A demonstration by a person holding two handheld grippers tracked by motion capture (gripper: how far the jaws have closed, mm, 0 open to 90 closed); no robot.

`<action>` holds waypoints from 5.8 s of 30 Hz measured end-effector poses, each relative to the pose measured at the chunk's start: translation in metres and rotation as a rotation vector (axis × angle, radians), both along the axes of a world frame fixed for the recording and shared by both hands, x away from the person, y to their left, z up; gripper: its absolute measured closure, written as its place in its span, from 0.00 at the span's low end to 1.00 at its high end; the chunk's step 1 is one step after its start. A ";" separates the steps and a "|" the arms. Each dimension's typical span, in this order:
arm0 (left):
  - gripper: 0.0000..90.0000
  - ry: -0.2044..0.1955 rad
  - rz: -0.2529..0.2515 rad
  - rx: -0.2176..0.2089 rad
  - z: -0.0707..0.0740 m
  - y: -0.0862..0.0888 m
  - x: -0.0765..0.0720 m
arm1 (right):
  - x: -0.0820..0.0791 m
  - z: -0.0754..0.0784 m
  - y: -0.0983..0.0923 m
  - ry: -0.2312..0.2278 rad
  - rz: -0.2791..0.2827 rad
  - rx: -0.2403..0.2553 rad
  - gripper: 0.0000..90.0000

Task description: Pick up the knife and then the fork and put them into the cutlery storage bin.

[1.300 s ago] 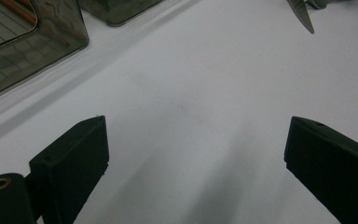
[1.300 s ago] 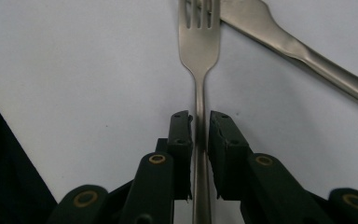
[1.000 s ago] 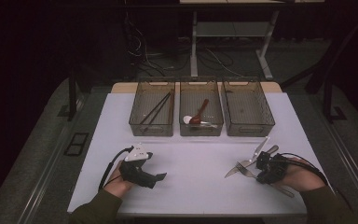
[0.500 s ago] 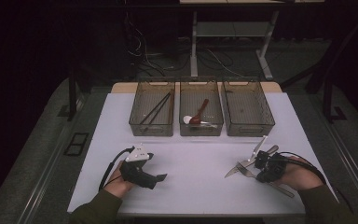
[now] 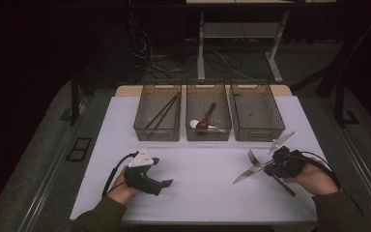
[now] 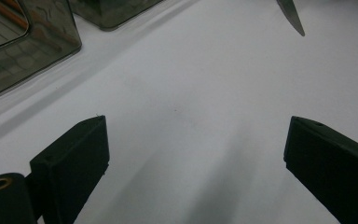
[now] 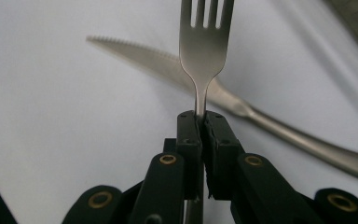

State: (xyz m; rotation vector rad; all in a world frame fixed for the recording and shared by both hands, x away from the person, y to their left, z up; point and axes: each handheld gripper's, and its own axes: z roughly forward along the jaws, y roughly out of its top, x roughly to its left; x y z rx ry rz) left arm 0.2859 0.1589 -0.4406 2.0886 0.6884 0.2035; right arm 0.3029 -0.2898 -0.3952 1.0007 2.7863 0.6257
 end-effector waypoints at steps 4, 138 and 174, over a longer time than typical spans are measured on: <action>0.06 -0.005 0.002 -0.013 0.000 0.001 0.000 | 0.002 0.006 -0.008 -0.051 -0.050 0.060 0.94; 0.06 0.002 -0.061 -0.009 -0.002 -0.002 -0.003 | 0.165 0.008 -0.027 -0.216 -0.358 0.188 0.94; 0.06 0.001 -0.062 -0.007 -0.001 -0.002 -0.003 | 0.081 0.031 -0.036 -0.253 -0.299 0.336 0.77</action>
